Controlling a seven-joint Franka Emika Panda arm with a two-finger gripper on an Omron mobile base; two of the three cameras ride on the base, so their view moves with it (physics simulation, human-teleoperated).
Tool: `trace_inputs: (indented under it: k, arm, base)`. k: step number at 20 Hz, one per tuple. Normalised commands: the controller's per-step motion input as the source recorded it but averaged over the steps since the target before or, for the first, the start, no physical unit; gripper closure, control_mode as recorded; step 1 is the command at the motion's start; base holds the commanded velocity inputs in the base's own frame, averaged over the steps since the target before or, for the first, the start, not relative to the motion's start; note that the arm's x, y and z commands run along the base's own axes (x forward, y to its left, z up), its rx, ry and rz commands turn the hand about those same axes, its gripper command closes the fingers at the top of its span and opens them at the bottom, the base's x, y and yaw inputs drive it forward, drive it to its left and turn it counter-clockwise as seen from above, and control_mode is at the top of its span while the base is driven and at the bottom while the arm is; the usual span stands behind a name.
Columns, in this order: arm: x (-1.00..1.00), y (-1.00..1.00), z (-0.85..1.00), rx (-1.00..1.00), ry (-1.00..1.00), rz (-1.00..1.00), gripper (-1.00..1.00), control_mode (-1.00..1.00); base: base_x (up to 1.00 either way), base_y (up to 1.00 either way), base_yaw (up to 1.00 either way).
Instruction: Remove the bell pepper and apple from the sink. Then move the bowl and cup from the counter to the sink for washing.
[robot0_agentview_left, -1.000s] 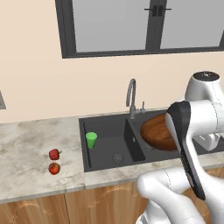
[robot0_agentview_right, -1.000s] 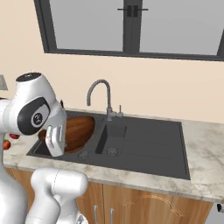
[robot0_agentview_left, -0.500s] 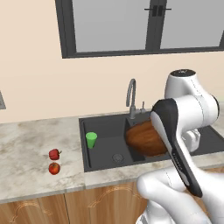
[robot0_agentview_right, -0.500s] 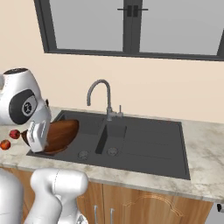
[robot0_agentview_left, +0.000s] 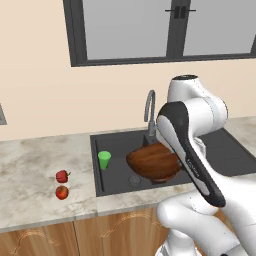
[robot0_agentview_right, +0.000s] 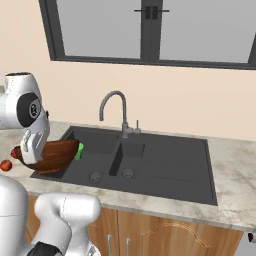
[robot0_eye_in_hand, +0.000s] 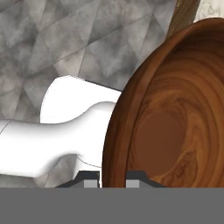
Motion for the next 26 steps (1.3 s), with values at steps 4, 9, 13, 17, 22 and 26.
trace_inputs:
  k: [4, 9, 13, 17, 22, 26]
  arm:
    - [0.27, 0.32, -0.10, 0.03, 0.06, -0.07, 1.00, -1.00]
    - [0.31, 0.21, -0.14, 0.01, 0.02, -0.08, 1.00, -1.00]
    - [0.30, 0.03, -0.12, 0.00, 0.00, -0.08, 1.00, -1.00]
    - [0.26, 0.00, -0.11, 0.00, 0.02, -0.11, 1.00, -1.00]
    - [0.27, 0.00, -0.17, 0.00, 0.02, -0.14, 1.00, -1.00]
    - [0.26, 0.00, -0.20, 0.00, 0.00, -0.14, 1.00, -1.00]
  base:
    - [0.00, 0.00, 0.00]
    - [0.00, 0.00, 0.00]
    - [0.00, 0.00, 0.00]
    - [0.00, 0.00, 0.00]
    - [0.00, 0.00, 0.00]
    - [0.00, 0.00, 0.00]
